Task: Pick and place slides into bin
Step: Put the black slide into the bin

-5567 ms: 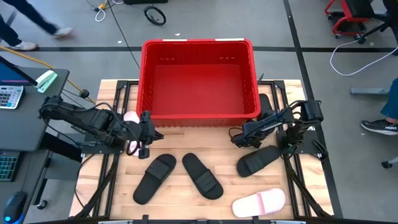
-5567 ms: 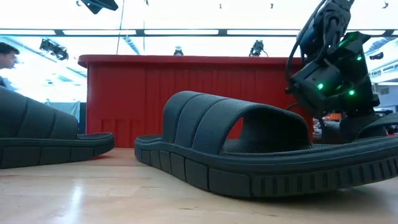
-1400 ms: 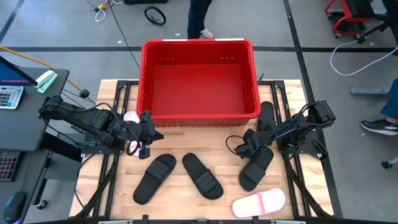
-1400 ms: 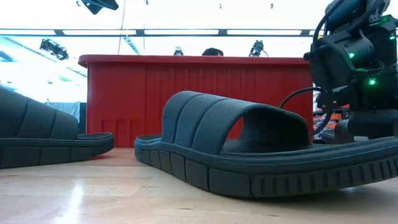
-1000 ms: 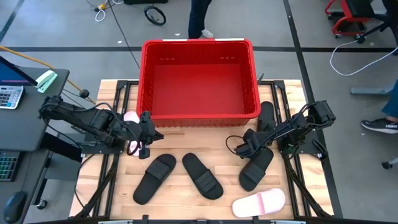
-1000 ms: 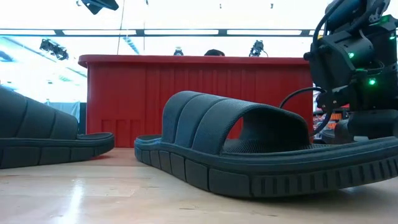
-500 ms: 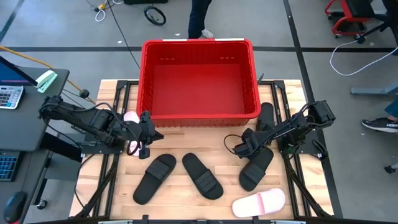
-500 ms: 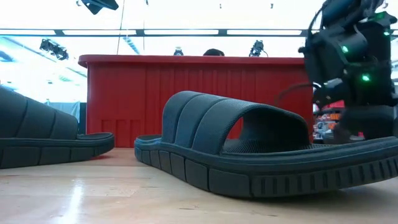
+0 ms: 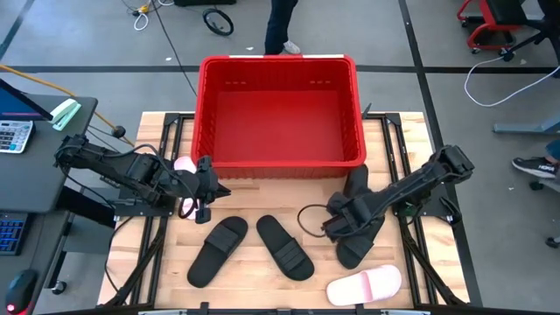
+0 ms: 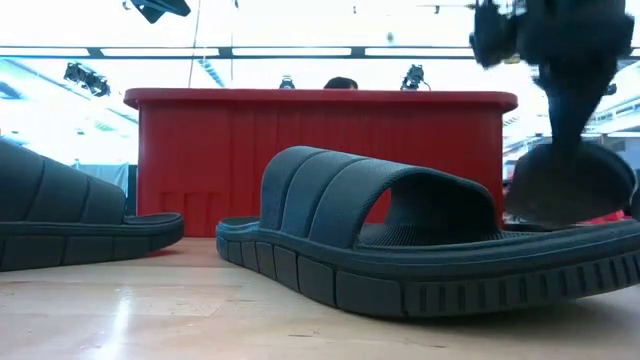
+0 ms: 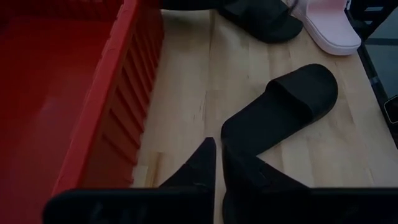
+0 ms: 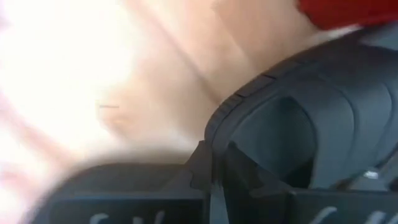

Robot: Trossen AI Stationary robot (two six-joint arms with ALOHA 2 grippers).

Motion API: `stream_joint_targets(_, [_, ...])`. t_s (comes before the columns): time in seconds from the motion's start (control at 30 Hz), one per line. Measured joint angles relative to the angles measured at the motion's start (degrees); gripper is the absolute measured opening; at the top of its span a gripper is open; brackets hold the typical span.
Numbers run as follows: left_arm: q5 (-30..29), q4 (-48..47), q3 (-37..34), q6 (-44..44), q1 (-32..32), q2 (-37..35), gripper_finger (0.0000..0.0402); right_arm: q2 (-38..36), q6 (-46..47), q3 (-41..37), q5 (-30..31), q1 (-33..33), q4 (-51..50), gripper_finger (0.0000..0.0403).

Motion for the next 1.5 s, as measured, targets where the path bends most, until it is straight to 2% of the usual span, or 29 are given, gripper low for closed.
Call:
stream_joint_targets(0.3, [0.01, 0.02, 0.0, -0.01, -0.01, 0.0, 0.0034, 0.0, -0.19, 12.52, -0.7, 7.71, 4.14, 0.0017])
stream_joint_targets(0.53, [-0.01, 0.04, 0.0, -0.02, 0.0, 0.0, 0.0039, 0.0, -4.36, 17.06, 1.08, 12.89, 11.84, 0.0017])
stream_joint_targets(0.63, [-0.01, 0.01, 0.0, -0.04, -0.02, 0.02, 0.0035, 0.0, -5.49, 18.0, 3.48, 14.21, 14.74, 0.0017])
stream_joint_targets(0.9, [-0.01, 0.04, 0.0, -0.04, -0.02, 0.02, 0.0029, 0.0, -14.3, 18.2, 4.94, 16.2, 24.77, 0.0017])
stream_joint_targets(1.17, [0.0, 0.02, 0.0, -0.03, 0.0, 0.02, 0.004, 0.0, -15.75, 18.18, 6.53, 16.18, 30.17, 0.0017])
stream_joint_targets(1.5, [0.0, 0.02, 0.0, -0.04, -0.01, 0.02, 0.0028, 0.0, -31.59, 18.18, 6.53, 17.75, 50.9, 0.0017])
